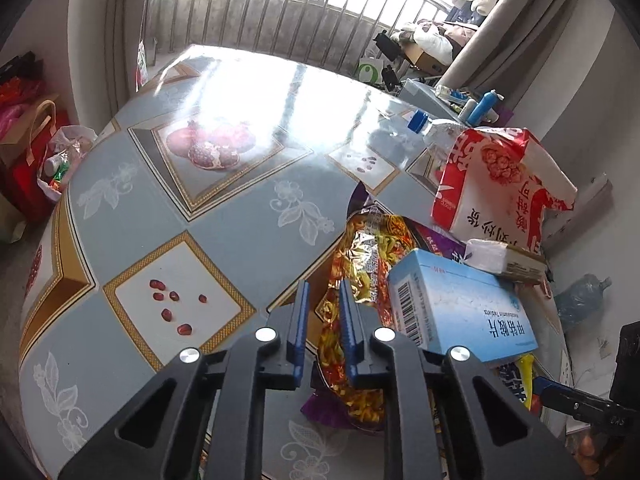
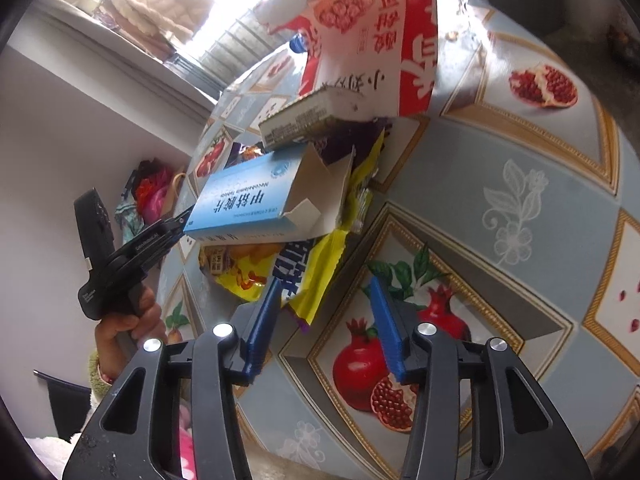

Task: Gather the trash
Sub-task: 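Grasp the gold tissue pack with the left tool while the right tool grasps the blue medicine box, then carry the tissue pack and medicine box to the wastebasket and open both tools, then move both open tools back over the table toward the noodle bag, then grasp the purple-yellow noodle bag with the right tool while the left tool grasps the red-white snack bag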

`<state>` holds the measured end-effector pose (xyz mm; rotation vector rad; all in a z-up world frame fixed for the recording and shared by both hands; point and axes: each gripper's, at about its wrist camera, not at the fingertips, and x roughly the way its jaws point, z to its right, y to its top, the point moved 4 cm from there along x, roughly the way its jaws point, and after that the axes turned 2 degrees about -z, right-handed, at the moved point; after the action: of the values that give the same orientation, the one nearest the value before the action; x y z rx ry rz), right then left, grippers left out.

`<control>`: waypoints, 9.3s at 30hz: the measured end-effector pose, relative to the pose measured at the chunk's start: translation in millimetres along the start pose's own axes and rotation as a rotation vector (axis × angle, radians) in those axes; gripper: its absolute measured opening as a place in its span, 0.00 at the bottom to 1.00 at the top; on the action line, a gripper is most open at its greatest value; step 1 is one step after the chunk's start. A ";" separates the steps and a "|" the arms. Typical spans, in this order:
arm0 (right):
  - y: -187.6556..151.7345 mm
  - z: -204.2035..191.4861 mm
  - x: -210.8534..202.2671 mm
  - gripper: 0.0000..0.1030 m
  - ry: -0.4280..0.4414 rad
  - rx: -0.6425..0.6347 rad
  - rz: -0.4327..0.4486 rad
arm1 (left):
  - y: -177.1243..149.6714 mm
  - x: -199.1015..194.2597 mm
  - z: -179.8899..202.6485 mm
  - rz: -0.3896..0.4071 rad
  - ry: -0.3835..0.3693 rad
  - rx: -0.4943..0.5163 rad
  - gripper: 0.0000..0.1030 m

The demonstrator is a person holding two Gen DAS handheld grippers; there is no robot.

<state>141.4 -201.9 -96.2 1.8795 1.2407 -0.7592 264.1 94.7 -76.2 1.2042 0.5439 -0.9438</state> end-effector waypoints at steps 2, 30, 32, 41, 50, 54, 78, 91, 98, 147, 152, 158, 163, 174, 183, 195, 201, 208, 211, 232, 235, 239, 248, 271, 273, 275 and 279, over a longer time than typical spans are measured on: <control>0.3 1.4 4.6 0.30 0.020 0.012 -0.015 | -4.4 -0.2 1.5 -0.002 -0.001 0.013 0.09; 24.0 89.8 -61.0 0.07 -0.220 0.116 0.217 | -171.9 -51.9 167.4 -0.442 -0.587 0.239 0.00; 29.3 91.0 -57.2 0.08 -0.235 0.106 0.224 | -178.0 -50.6 186.4 -0.465 -0.630 0.279 0.00; 19.6 86.8 -93.7 0.27 -0.217 0.130 0.303 | -141.1 -85.7 187.3 -0.317 -0.665 0.334 0.00; -16.9 49.3 -77.4 0.33 0.181 0.181 0.100 | -86.3 -50.0 144.7 -0.148 -0.360 0.194 0.00; -25.3 44.8 -50.3 0.36 0.230 0.207 0.014 | -93.5 -29.3 133.1 -0.226 -0.390 0.113 0.00; -28.2 37.8 -83.9 0.66 0.003 0.038 0.103 | -113.5 -20.8 171.6 -0.229 -0.417 0.202 0.00; -43.4 7.1 -60.8 0.72 -0.170 -0.201 0.062 | -61.9 -1.7 180.2 -0.163 -0.322 0.283 0.54; -45.5 10.0 -54.1 0.72 -0.169 -0.205 0.041 | -48.3 23.9 183.6 -0.196 -0.296 0.235 0.60; -50.5 179.7 -220.7 0.67 -0.013 0.385 0.519 | -75.5 0.7 401.7 -0.285 -0.472 0.556 0.50; -72.2 271.3 -228.7 0.67 -0.109 0.614 0.540 | -108.6 60.5 498.2 -0.416 -0.476 0.691 0.50; -76.6 360.1 -213.1 0.69 -0.117 0.781 0.540 | -146.9 134.7 587.4 -0.545 -0.459 0.775 0.52; -77.8 425.9 -182.4 0.73 -0.077 0.900 0.501 | -167.7 182.4 619.8 -0.550 -0.403 0.789 0.77; -111.4 404.4 -181.2 0.73 -0.137 0.910 0.495 | -145.0 142.2 583.6 -0.474 -0.405 0.804 0.77; -89.7 319.7 -182.6 0.69 -0.063 0.698 0.487 | -91.2 18.7 481.5 -0.248 -0.479 0.749 0.77; -57.3 153.0 -135.5 0.47 0.196 0.312 0.304 | -69.9 -45.5 250.8 -0.079 -0.231 0.466 0.63; -55.1 125.8 -110.3 0.41 0.209 0.264 0.225 | -98.3 -34.0 186.7 -0.157 -0.211 0.342 0.45; -56.9 117.7 -89.3 0.36 0.191 0.283 0.152 | -121.1 -16.2 169.3 -0.210 -0.217 0.299 0.28; -62.8 106.4 -83.6 0.33 0.200 0.290 0.128 | -126.2 -13.2 170.3 -0.215 -0.220 0.303 0.24; -58.8 97.8 -75.2 0.31 0.231 0.320 0.146 | -129.6 -4.4 162.4 -0.242 -0.259 0.267 0.17; -59.7 98.4 -74.0 0.17 0.207 0.315 0.148 | -130.1 -4.4 162.8 -0.237 -0.255 0.272 0.17; -61.7 98.0 -73.2 0.06 0.195 0.306 0.154 | -133.2 -3.4 168.6 -0.250 -0.293 0.270 0.17; -54.6 127.0 -100.8 0.04 0.144 0.336 0.251 | -99.8 -5.1 193.2 -0.194 -0.359 0.258 0.17; 14.7 180.9 -108.4 0.04 0.109 0.385 0.402 | 73.4 82.4 213.9 -0.077 -0.380 -0.224 0.46; 12.2 180.6 -108.8 0.04 0.111 0.380 0.400 | 72.9 87.3 208.2 -0.089 -0.401 -0.276 0.47; 11.1 183.2 -108.4 0.04 0.112 0.376 0.399 | 72.4 88.1 203.7 -0.089 -0.418 -0.314 0.47; 11.0 186.0 -109.0 0.04 0.117 0.381 0.396 | 76.1 87.8 196.3 -0.065 -0.399 -0.361 0.47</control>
<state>99.3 -413.3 -108.0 2.4138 0.7831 -0.7097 350.9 -114.0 -45.3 0.6549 0.4107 -1.0565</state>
